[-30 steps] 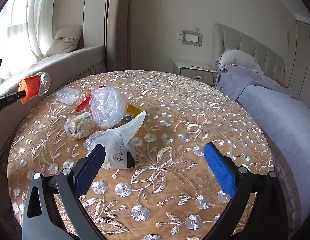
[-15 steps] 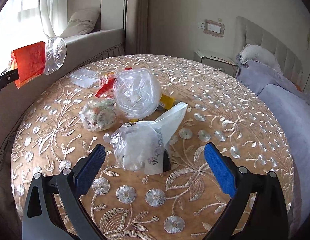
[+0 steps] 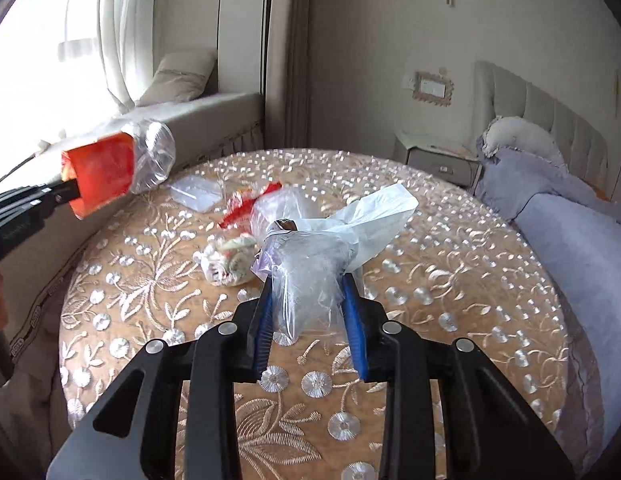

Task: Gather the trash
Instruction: 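Grasp the clear plastic bag with the right gripper and lift it, then carry the bottle and plastic bag toward the white bin, then open both grippers over the white bin to drop the bottle and bag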

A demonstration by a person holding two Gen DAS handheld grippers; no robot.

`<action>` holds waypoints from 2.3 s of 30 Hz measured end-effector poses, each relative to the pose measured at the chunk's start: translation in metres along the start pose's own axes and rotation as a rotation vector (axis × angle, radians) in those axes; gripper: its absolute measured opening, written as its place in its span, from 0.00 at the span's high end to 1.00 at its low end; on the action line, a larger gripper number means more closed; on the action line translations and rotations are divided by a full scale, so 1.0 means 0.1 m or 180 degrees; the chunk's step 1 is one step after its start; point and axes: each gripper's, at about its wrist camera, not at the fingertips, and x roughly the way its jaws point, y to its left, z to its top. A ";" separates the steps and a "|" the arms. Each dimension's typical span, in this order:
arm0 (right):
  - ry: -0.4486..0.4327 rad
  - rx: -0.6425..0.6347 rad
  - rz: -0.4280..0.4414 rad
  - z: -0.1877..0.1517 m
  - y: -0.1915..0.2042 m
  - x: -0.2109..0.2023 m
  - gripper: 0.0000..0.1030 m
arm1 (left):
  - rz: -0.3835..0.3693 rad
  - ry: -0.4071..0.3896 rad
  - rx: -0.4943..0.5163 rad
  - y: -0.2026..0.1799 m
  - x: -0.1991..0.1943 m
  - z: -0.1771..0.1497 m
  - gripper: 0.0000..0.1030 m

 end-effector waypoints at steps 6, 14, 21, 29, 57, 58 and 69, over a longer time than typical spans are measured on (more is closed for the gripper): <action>-0.0410 -0.0028 -0.0324 -0.08 -0.12 -0.82 0.68 | -0.0285 -0.0129 0.0194 -0.45 -0.22 0.01 0.99; -0.0455 0.0158 -0.0862 -0.59 -0.49 -1.47 0.68 | -0.0876 -0.0180 0.0606 -1.42 -0.46 -0.13 0.99; -0.0338 0.0454 -0.1380 -1.12 -0.95 -1.90 0.68 | -0.1453 -0.0102 0.1035 -2.42 -0.61 -0.35 0.99; -0.0160 0.0817 -0.1723 -1.60 -1.39 -2.12 0.68 | -0.2055 0.0029 0.1498 -3.40 -0.76 -0.69 0.99; 0.0682 0.1847 -0.1870 -2.86 -2.70 -1.46 0.67 | -0.2440 0.0985 0.2785 -5.16 -0.04 -1.92 0.05; 0.0709 0.1859 -0.1845 -2.91 -2.73 -1.44 0.67 | -0.2389 0.0923 0.2831 -5.15 -0.07 -1.92 0.05; 0.0938 0.1975 -0.1460 -3.08 -2.72 -1.05 0.63 | -0.1935 0.0655 0.2724 -4.71 -0.11 -1.47 0.05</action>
